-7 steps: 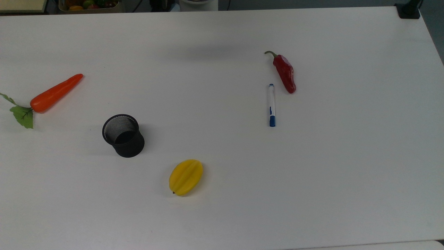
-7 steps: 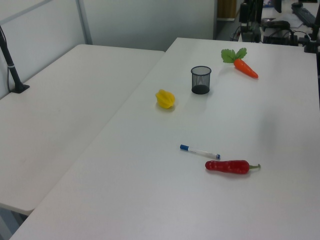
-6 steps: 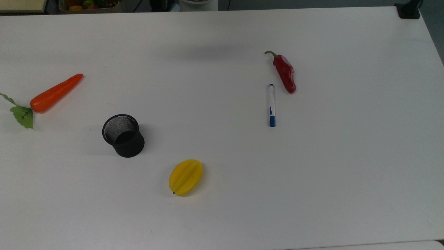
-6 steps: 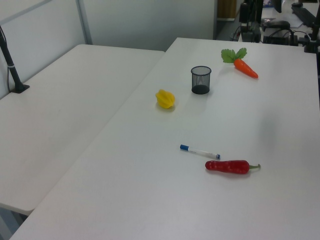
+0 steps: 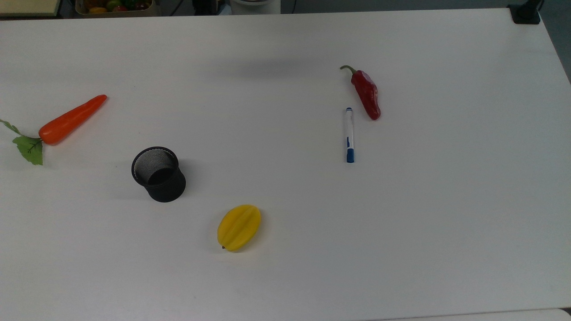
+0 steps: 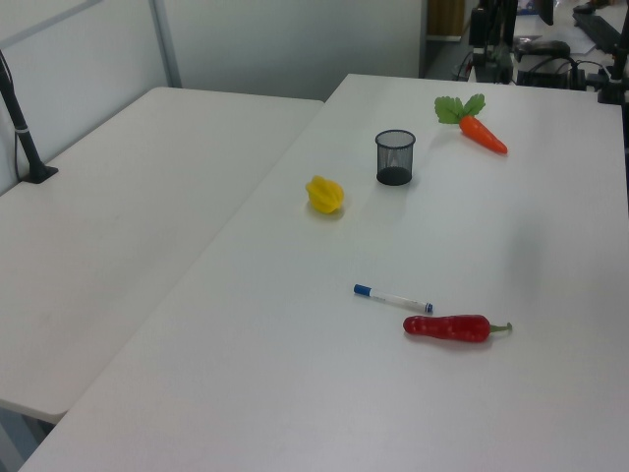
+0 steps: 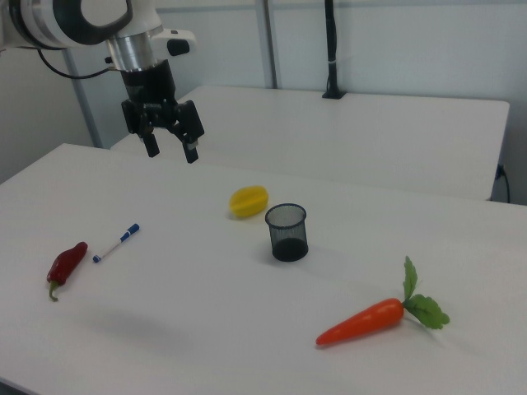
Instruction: Place marker
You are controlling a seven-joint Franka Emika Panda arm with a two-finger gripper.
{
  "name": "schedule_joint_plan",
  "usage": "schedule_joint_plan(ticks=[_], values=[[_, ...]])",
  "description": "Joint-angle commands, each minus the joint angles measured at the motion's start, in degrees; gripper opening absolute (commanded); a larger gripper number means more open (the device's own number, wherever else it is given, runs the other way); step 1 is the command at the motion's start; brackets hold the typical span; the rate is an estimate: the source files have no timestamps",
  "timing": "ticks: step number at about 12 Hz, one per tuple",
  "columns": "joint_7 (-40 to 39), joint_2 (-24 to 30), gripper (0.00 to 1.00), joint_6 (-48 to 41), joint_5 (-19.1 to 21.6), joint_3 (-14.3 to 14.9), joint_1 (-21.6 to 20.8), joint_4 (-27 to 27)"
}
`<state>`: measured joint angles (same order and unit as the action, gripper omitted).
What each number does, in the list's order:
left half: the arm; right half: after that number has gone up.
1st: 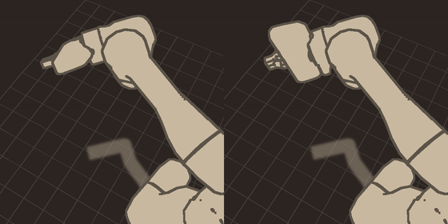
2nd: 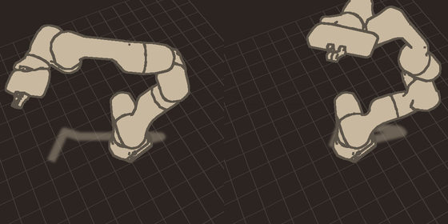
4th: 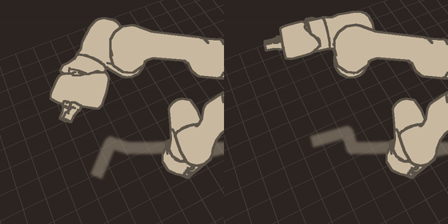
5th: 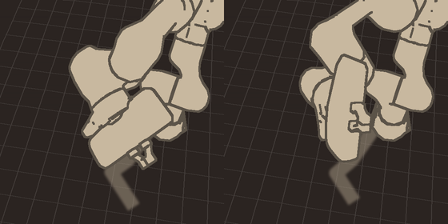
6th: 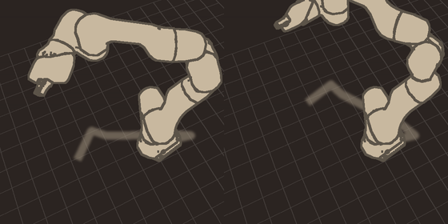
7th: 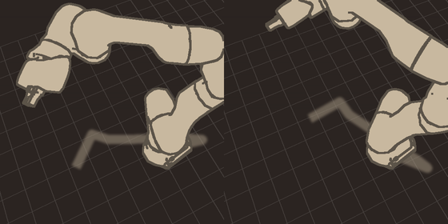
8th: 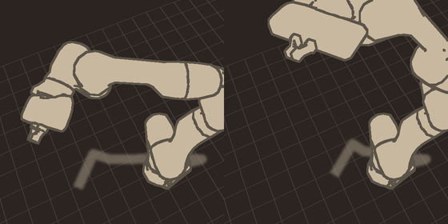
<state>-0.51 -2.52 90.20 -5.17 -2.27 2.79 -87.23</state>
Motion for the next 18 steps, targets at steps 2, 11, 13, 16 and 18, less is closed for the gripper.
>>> schedule_joint_plan(ticks=[2,11,13,16,18], values=[[2.86,-0.03,1.00,-1.08,1.30,-0.72,-1.47,0.57],[19.91,-6.17,1.00,4.09,1.65,-0.72,-11.92,0.48],[24.66,-8.80,1.00,9.26,2.88,-0.72,-13.15,0.48],[25.21,-10.74,1.00,13.06,3.24,-0.72,-14.47,-0.05],[25.29,-14.25,1.00,14.47,2.98,-0.63,-16.49,0.21]])
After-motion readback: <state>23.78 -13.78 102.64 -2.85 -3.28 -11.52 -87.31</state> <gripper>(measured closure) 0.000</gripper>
